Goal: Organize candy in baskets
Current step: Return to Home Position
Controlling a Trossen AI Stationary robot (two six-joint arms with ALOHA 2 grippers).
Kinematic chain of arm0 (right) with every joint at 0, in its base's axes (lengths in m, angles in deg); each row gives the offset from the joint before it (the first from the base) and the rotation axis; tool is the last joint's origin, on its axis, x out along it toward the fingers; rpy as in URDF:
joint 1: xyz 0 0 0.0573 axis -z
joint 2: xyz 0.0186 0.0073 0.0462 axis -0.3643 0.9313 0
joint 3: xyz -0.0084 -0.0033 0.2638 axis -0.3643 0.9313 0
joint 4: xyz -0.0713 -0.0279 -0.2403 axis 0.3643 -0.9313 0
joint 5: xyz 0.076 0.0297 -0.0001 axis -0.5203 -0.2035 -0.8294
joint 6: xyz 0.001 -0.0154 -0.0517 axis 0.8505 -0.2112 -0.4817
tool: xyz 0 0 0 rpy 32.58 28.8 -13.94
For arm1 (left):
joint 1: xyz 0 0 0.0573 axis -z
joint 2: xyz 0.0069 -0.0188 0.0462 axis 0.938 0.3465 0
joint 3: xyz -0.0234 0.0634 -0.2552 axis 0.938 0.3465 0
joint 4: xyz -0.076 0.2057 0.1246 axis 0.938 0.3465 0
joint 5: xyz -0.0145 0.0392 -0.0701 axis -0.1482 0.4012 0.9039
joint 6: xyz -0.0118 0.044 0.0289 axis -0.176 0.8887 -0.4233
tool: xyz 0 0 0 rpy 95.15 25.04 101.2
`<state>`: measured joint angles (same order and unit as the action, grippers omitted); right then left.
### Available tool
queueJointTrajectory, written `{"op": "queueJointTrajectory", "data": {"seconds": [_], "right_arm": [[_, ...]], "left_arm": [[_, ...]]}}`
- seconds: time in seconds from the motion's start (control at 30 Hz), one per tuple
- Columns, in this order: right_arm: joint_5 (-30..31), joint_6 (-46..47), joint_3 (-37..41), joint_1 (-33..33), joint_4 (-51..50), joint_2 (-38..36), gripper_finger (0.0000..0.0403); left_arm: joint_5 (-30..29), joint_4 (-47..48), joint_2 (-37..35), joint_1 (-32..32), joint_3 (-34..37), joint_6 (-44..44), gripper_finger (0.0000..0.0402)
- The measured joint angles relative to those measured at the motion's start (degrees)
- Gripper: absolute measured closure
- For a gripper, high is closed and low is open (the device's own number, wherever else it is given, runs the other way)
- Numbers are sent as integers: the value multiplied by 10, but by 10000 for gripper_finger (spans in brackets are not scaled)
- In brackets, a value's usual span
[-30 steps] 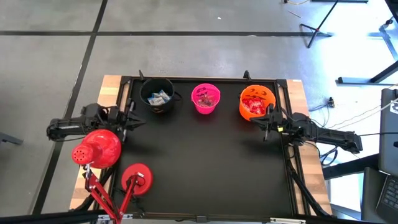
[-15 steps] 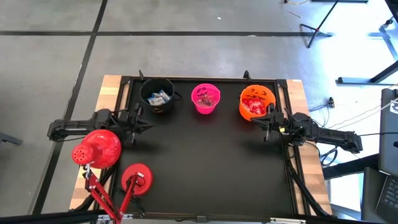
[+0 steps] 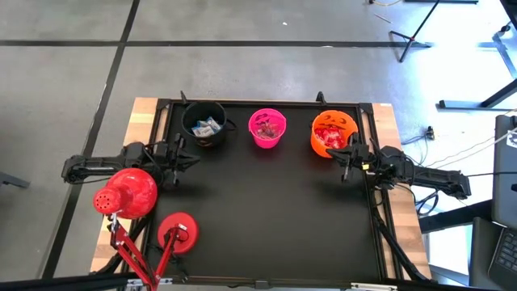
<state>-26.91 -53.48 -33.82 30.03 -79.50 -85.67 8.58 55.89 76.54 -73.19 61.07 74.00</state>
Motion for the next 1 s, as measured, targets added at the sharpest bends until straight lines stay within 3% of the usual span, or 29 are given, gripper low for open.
{"op": "queueJointTrajectory", "data": {"seconds": [0.4, 0.67, 1.0], "right_arm": [[0, -14, 0, 0, 2, 0, 403], [48, -12, 0, 0, 9, 0, 403], [49, -12, -1, 0, -33, 0, 403]], "left_arm": [[2, 0, 0, 0, 0, 0, 401], [2, 0, 0, 0, 0, 0, 401], [2, 0, 0, 0, 0, 0, 401]]}}
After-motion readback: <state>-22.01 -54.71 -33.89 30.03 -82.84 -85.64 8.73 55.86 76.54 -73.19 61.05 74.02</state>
